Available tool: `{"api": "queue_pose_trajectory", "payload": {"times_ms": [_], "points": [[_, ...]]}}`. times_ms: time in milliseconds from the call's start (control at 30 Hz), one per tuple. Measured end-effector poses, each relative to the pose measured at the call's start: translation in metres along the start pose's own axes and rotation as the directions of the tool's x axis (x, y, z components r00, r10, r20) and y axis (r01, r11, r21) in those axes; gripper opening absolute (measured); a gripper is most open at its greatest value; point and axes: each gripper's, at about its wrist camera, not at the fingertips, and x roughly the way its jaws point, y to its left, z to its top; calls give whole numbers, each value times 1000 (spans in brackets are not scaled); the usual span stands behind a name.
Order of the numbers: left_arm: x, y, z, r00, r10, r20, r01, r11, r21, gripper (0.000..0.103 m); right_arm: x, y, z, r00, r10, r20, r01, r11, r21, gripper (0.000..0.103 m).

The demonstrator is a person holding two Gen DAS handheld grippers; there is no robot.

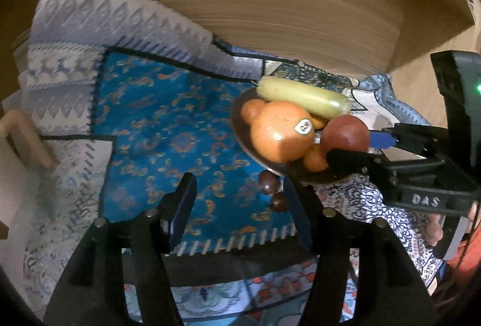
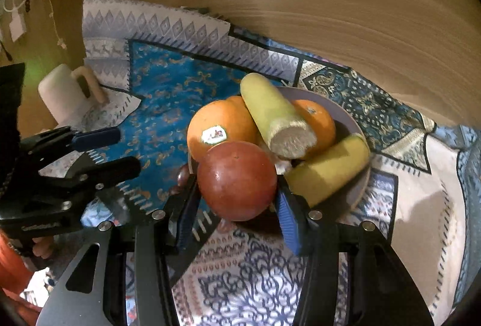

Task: Organize fruits
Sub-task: 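Set the tomato on the plate with the right tool while the left tool sets the small orange there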

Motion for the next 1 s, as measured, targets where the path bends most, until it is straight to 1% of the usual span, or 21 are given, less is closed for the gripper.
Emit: {"api": "queue_pose_trajectory", "payload": {"times_ms": [133, 233, 300, 433, 600, 667, 700, 767, 833, 1000], "points": [[-5, 7, -2, 1000, 0, 11, 0, 1000, -14, 60, 4, -8, 6, 1000, -18, -1, 18, 1000, 23, 45], [-7, 9, -3, 1000, 0, 15, 0, 1000, -16, 60, 5, -13, 8, 999, -54, 5, 53, 998, 27, 45], [-6, 10, -3, 1000, -5, 14, 5, 1000, -18, 60, 9, -17, 10, 998, -60, -4, 60, 998, 34, 45], [-4, 9, -3, 1000, -14, 9, 14, 1000, -21, 60, 14, -16, 12, 997, -83, 8, 83, 996, 21, 45], [-3, 6, -4, 1000, -16, 2, 16, 1000, -18, 60, 14, -15, 12, 996, -91, 5, 91, 996, 10, 46], [-4, 5, -5, 1000, -15, 2, 15, 1000, -14, 60, 12, -12, 11, 994, -111, -2, 111, 994, -3, 53], [-5, 5, -5, 1000, -12, 3, 12, 1000, -11, 61, 11, -10, 11, 992, -124, -4, 124, 992, -10, 55], [-5, 5, -6, 1000, -9, 7, 9, 1000, -8, 62, 6, -9, 10, 992, -124, 14, 124, 992, -11, 68], [-7, 4, -7, 1000, -4, 11, 5, 1000, -9, 63, -2, -8, 9, 991, -129, 41, 130, 991, -8, 70], [-15, 3, -8, 1000, 7, 26, -6, 1000, -6, 63, -20, -2, 5, 992, -103, 72, 103, 995, 2, 70]]}}
